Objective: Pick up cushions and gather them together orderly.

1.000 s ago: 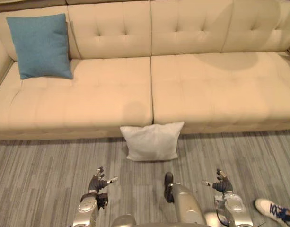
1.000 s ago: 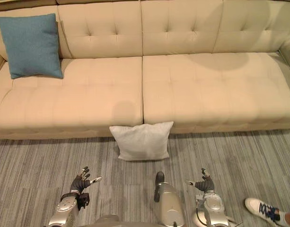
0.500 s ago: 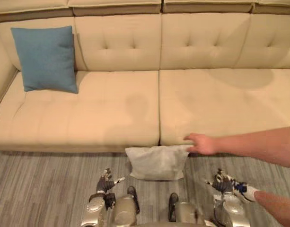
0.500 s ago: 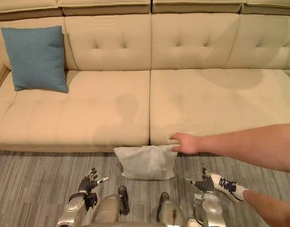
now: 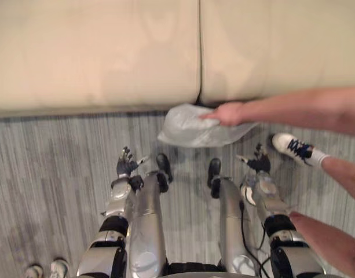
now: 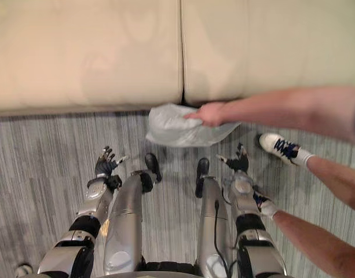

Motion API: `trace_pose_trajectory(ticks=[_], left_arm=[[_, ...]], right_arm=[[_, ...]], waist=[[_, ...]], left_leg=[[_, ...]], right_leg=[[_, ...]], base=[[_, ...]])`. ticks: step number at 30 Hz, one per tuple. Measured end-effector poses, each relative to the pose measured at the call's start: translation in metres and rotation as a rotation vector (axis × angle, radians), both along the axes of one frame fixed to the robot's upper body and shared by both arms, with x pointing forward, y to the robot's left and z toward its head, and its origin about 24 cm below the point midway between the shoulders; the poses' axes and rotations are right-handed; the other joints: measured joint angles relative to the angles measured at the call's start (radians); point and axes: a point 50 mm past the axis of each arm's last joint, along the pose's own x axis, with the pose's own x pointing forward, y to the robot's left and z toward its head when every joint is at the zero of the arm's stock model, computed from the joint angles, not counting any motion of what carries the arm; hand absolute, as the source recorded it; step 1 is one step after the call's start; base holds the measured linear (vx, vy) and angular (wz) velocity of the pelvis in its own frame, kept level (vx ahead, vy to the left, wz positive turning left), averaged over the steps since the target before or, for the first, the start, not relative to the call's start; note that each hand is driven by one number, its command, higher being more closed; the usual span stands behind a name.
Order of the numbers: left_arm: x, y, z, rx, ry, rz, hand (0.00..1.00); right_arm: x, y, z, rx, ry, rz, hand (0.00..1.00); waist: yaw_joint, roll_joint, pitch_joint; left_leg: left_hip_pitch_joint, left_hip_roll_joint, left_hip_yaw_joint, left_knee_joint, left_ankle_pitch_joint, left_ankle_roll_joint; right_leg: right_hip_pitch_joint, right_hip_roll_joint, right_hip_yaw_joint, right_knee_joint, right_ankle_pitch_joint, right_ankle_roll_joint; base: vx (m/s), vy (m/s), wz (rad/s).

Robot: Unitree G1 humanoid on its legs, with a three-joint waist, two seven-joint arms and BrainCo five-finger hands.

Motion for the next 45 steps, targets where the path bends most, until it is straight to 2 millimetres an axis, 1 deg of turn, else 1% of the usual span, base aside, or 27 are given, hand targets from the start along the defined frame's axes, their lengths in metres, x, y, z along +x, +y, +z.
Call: trace_pose_trajectory(ticks=[2,4,5,8,10,14,16,19,21,23,24,25,26,27,28,30,31,32,33,35,36,37,38,40,41,43,45], left_arm=[[0.014,-0.012,0.020,-0.026,-0.072,-0.008,0.00],[0.020,-0.019,0.031,-0.038,-0.119,-0.018,0.00],[0.024,-0.023,0.041,-0.043,-0.154,-0.017,0.00],[0.029,-0.029,0.051,-0.053,-0.194,-0.022,0.00],[0.031,-0.031,0.055,-0.049,-0.205,-0.023,0.00],[0.032,-0.039,0.062,-0.039,-0.236,-0.048,0.00],[0.031,-0.043,0.065,-0.031,-0.248,-0.068,0.00],[0.025,-0.047,0.058,-0.026,-0.235,-0.084,0.00],[0.016,-0.046,0.047,-0.015,-0.210,-0.090,0.00],[-0.002,-0.046,0.021,0.003,-0.129,-0.105,0.00],[-0.007,-0.046,0.014,0.009,-0.105,-0.109,0.00],[-0.022,-0.046,-0.003,0.025,-0.049,-0.134,0.00],[-0.024,-0.046,-0.006,0.029,-0.041,-0.136,0.00],[-0.032,-0.045,-0.015,0.037,-0.011,-0.145,0.00],[-0.045,-0.044,-0.028,0.039,0.035,-0.160,0.00],[-0.067,-0.039,-0.046,0.063,0.106,-0.188,0.00],[-0.080,-0.033,-0.057,0.087,0.151,-0.205,0.00],[-0.091,-0.028,-0.064,0.097,0.187,-0.208,0.00],[-0.101,-0.022,-0.072,0.114,0.224,-0.216,0.00],[-0.119,-0.009,-0.086,0.143,0.306,-0.225,0.00],[-0.126,-0.005,-0.092,0.149,0.346,-0.233,0.00],[-0.128,-0.003,-0.095,0.152,0.362,-0.237,0.00],[-0.132,0.000,-0.098,0.157,0.391,-0.242,0.00],[-0.139,0.003,-0.104,0.169,0.433,-0.257,0.00],[-0.145,0.005,-0.108,0.171,0.462,-0.254,0.00],[-0.153,0.009,-0.114,0.171,0.502,-0.244,0.00],[-0.159,0.011,-0.118,0.182,0.537,-0.250,0.00]], right_arm=[[0.020,0.010,0.032,-0.006,-0.095,0.019,0.00],[0.030,0.017,0.050,-0.013,-0.149,0.016,0.00],[0.034,0.014,0.061,-0.007,-0.178,-0.028,0.00],[0.036,0.007,0.069,-0.037,-0.193,-0.047,0.00],[0.037,0.011,0.069,-0.050,-0.195,-0.026,0.00],[0.038,0.032,0.075,-0.084,-0.226,0.045,0.00],[0.036,0.034,0.071,-0.098,-0.217,0.057,0.00],[0.028,0.031,0.057,-0.095,-0.185,0.064,0.00],[0.017,0.029,0.043,-0.087,-0.161,0.057,0.00],[-0.006,0.024,0.013,-0.081,-0.082,0.046,0.00],[-0.012,0.023,0.004,-0.084,-0.058,0.047,0.00],[-0.030,0.020,-0.015,-0.094,0.001,0.058,0.00],[-0.033,0.019,-0.019,-0.096,0.010,0.060,0.00],[-0.045,0.017,-0.028,-0.093,0.037,0.064,0.00],[-0.061,0.014,-0.041,-0.087,0.080,0.055,0.00],[-0.087,0.009,-0.063,-0.078,0.162,0.057,0.00],[-0.103,0.006,-0.076,-0.078,0.218,0.064,0.00],[-0.115,0.003,-0.085,-0.081,0.263,0.070,0.00],[-0.126,-0.001,-0.094,-0.080,0.308,0.074,0.00],[-0.145,-0.011,-0.113,-0.080,0.410,0.073,0.00],[-0.153,-0.018,-0.120,-0.078,0.455,0.062,0.00],[-0.157,-0.021,-0.123,-0.078,0.473,0.057,0.00],[-0.164,-0.027,-0.127,-0.074,0.504,0.044,0.00],[-0.175,-0.035,-0.133,-0.068,0.545,0.015,0.00],[-0.181,-0.038,-0.137,-0.065,0.569,0.003,0.00],[-0.182,-0.039,-0.138,-0.066,0.578,0.001,0.00],[-0.181,-0.039,-0.138,-0.063,0.580,0.006,0.00]], waist=[[0.001,0.000,0.014],[0.002,0.000,0.014],[0.002,0.000,0.014],[0.000,0.000,0.014],[-0.001,0.000,0.014],[0.002,0.002,0.012],[0.002,0.002,0.011],[0.004,0.003,0.010],[0.003,0.003,0.006],[0.003,0.002,-0.063],[0.003,0.002,-0.076],[0.003,0.001,-0.080],[0.003,0.001,-0.081],[0.003,0.000,-0.090],[0.003,0.000,-0.119],[0.002,-0.003,-0.179],[0.001,-0.008,-0.215],[-0.001,-0.008,-0.247],[-0.005,-0.009,-0.275],[-0.024,-0.007,-0.314],[-0.026,-0.005,-0.323],[-0.027,-0.004,-0.324],[-0.029,-0.003,-0.325],[-0.035,-0.004,-0.337],[-0.045,-0.006,-0.352],[-0.053,-0.007,-0.354],[-0.049,-0.006,-0.364]], left_leg=[[-0.057,0.003,-0.001,0.021,0.003,0.004],[-0.081,0.003,-0.001,0.031,0.003,0.005],[-0.096,0.003,-0.001,0.035,0.003,0.005],[-0.108,0.002,0.004,0.037,0.003,0.005],[-0.103,0.003,0.005,0.034,0.003,0.005],[-0.092,0.006,0.007,0.025,0.009,0.010],[-0.074,0.005,0.008,0.015,0.015,0.015],[-0.003,-0.001,0.009,-0.007,0.017,0.015],[0.064,-0.002,0.013,-0.027,0.017,0.015],[0.118,-0.008,0.016,-0.061,0.018,0.013],[0.139,-0.011,0.017,-0.072,0.018,0.013],[0.236,-0.022,0.022,-0.114,0.023,0.004],[0.252,-0.023,0.023,-0.120,0.024,0.003],[0.298,-0.026,0.026,-0.143,0.025,0.000],[0.352,-0.033,0.028,-0.175,0.029,-0.006],[0.428,-0.043,0.034,-0.232,0.035,-0.016],[0.482,-0.057,0.033,-0.277,0.044,-0.029],[0.512,-0.064,0.030,-0.310,0.052,-0.041],[0.543,-0.074,0.028,-0.347,0.065,-0.045],[0.615,-0.095,0.024,-0.433,0.101,-0.050],[0.648,-0.104,0.018,-0.474,0.118,-0.049],[0.664,-0.107,0.013,-0.490,0.123,-0.051],[0.697,-0.111,0.005,-0.519,0.134,-0.059],[0.733,-0.118,-0.001,-0.555,0.145,-0.055],[0.752,-0.121,-0.001,-0.574,0.153,-0.062],[0.781,-0.122,0.003,-0.581,0.154,-0.062],[0.790,-0.121,0.000,-0.581,0.154,-0.062]], right_leg=[[-0.058,-0.001,0.003,0.028,0.001,0.000],[-0.083,-0.001,0.005,0.037,0.001,0.000],[-0.099,-0.003,0.006,0.044,0.001,0.000],[-0.116,-0.003,0.013,0.052,0.001,0.000],[-0.117,0.000,0.017,0.052,0.001,0.000],[-0.113,0.006,0.020,0.053,0.003,-0.004],[-0.096,0.005,0.018,0.048,0.003,-0.005],[-0.023,0.003,0.016,0.026,0.003,-0.005],[0.046,0.003,0.012,0.003,0.003,-0.005],[0.102,0.000,0.005,-0.033,0.003,-0.005],[0.122,-0.001,0.005,-0.043,0.003,-0.004],[0.217,-0.006,0.001,-0.080,0.003,-0.004],[0.233,-0.006,0.001,-0.086,0.003,-0.004],[0.279,-0.007,-0.001,-0.108,0.003,-0.004],[0.333,-0.008,-0.005,-0.138,0.004,-0.003],[0.408,-0.009,-0.010,-0.190,0.005,0.000],[0.455,-0.012,-0.011,-0.224,0.008,0.002],[0.488,-0.012,-0.016,-0.255,0.012,0.004],[0.518,-0.011,-0.020,-0.288,0.021,0.004],[0.592,-0.009,-0.033,-0.373,0.047,0.006],[0.629,-0.007,-0.037,-0.415,0.063,0.005],[0.648,-0.005,-0.039,-0.433,0.070,0.007],[0.687,0.000,-0.047,-0.468,0.082,0.007],[0.734,0.005,-0.057,-0.514,0.094,0.008],[0.756,0.006,-0.058,-0.537,0.100,0.008],[0.790,0.008,-0.052,-0.564,0.110,0.008],[0.791,0.015,-0.016,-0.587,0.131,0.009]], base=[[0.00,0.004,-0.02],[0.00,0.000,0.00],[0.00,0.000,0.00],[0.00,-0.001,-0.03],[-0.01,-0.017,-0.06],[-0.01,-0.035,-0.02],[0.00,-0.037,0.07],[0.01,-0.030,0.05],[0.01,-0.016,0.02],[0.04,-0.031,0.05],[0.08,-0.027,0.08],[0.06,-0.014,0.05],[0.08,-0.014,0.05],[0.06,-0.009,0.04],[0.11,-0.017,0.06],[0.12,-0.017,0.04],[0.15,-0.025,0.04],[0.16,-0.029,0.06],[0.15,-0.032,0.08],[0.17,-0.022,0.12],[0.14,-0.015,0.08],[0.13,-0.019,0.04],[0.13,-0.034,0.09],[0.09,-0.025,0.12],[0.07,0.009,0.03],[0.05,0.007,-0.13],[-0.01,0.003,-0.42]])
